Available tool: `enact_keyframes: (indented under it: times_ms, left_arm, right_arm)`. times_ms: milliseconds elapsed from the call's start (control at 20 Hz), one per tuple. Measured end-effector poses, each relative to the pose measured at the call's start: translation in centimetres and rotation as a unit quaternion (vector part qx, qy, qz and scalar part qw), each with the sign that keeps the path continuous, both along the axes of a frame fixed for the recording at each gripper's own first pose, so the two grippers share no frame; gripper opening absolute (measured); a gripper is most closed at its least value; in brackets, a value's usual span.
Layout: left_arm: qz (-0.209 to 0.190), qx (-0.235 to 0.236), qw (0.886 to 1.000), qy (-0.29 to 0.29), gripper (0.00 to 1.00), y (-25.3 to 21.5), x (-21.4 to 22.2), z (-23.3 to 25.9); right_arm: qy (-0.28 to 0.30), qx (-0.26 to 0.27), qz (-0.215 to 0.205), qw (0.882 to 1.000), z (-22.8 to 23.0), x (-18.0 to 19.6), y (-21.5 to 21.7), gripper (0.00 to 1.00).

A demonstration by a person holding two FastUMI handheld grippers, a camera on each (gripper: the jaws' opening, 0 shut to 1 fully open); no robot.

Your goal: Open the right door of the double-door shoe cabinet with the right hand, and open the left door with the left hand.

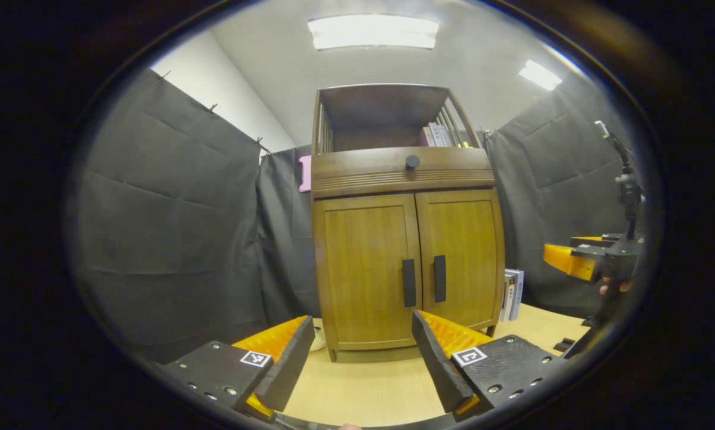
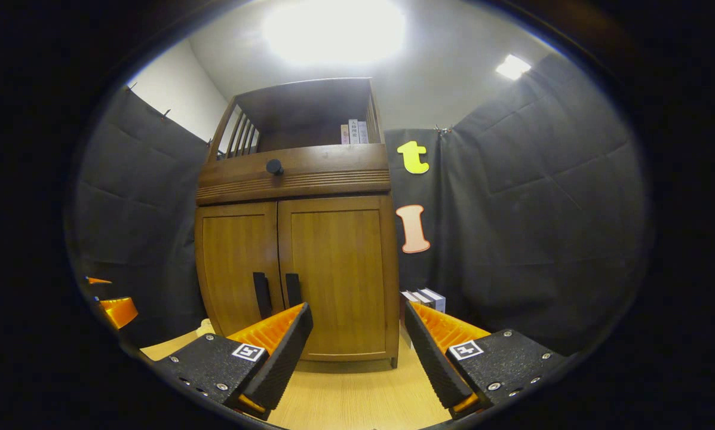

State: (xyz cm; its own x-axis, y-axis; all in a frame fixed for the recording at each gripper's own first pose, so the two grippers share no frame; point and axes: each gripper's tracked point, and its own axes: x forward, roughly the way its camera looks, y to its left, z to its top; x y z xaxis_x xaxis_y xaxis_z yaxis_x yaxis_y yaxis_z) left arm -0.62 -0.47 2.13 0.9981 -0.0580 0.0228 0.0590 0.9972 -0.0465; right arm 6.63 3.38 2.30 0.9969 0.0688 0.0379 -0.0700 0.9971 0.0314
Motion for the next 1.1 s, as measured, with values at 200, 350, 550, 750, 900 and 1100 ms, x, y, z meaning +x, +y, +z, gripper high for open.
enact_keyframes:
  times_ms: [200, 350, 550, 750, 900, 1100]
  left_arm:
    - [0.014, 0.0, 1.0, 0.004, 0.99, 0.2, 0.4, -0.1]
    - [0.033, 0.001, 0.999, 0.006, 0.99, 0.7, 0.7, -0.3]
    - [0.062, 0.006, 0.998, 0.011, 0.99, 1.3, 0.9, -1.4]
    - [0.09, 0.01, 0.996, 0.016, 0.99, 2.0, 1.0, -1.9]
    - [0.107, 0.013, 0.994, 0.012, 0.99, 2.3, 0.9, -1.8]
    - [0.132, 0.023, 0.991, 0.012, 0.99, 2.5, 0.9, -2.1]
  right_arm:
    - [-0.019, 0.002, 0.018, 1.0, 1.2, 3.3, 2.0, 0.96]
    - [-0.026, 0.005, 0.027, 0.999, 1.4, 5.8, 3.3, 0.96]
    - [-0.028, 0.011, 0.043, 0.999, 1.3, 8.9, 5.4, 0.96]
    - [-0.017, 0.02, 0.061, 0.998, 0.1, 11.3, 7.5, 0.95]
    - [-0.007, 0.027, 0.067, 0.997, -0.6, 13.1, 8.8, 0.96]
    - [0.001, 0.017, 0.08, 0.997, -2.0, 15.9, 10.8, 0.94]
